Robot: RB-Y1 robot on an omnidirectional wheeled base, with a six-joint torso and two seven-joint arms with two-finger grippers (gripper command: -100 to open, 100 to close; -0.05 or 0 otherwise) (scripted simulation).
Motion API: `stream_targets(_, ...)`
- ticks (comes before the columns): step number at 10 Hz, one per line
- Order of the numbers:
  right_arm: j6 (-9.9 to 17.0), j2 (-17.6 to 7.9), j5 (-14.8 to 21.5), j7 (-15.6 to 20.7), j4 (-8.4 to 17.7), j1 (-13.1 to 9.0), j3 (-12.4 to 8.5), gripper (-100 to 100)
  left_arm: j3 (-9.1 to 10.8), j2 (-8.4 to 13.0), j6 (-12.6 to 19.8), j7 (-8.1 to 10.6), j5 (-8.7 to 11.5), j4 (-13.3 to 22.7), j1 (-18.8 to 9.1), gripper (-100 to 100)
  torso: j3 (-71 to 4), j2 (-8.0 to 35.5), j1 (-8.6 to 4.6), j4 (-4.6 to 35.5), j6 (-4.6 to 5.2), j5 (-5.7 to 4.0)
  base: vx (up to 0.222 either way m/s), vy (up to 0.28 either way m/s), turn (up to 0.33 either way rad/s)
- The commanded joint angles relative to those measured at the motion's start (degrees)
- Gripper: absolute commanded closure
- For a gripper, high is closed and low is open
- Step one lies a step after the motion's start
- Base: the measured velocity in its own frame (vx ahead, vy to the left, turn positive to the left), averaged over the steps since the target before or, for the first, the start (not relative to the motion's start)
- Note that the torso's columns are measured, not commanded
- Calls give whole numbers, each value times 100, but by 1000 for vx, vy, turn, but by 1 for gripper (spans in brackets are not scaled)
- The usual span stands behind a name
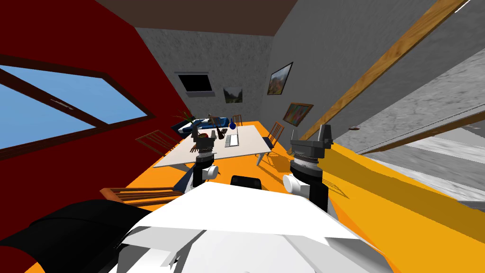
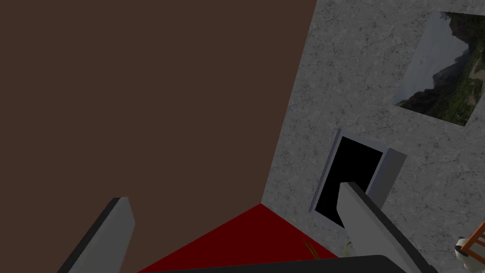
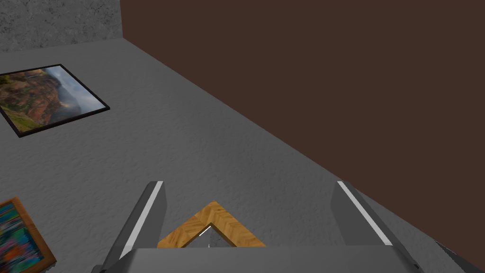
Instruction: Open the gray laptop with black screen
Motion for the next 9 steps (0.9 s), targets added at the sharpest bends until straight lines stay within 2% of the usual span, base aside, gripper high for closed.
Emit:
stream_targets(1, 0, 0, 0, 0, 0, 0, 0, 0, 0, 0, 0, 0, 0, 0, 0, 0, -467, 232, 0, 235, 0, 0, 0, 0, 0)
stream_targets(9, -1, 0, 0, 0, -2, 0, 0, 0, 0, 0, -1, 0, 0, -2, 0, 0, -7073, 3539, 0, 3537, 0, 0, 0, 0, 0)
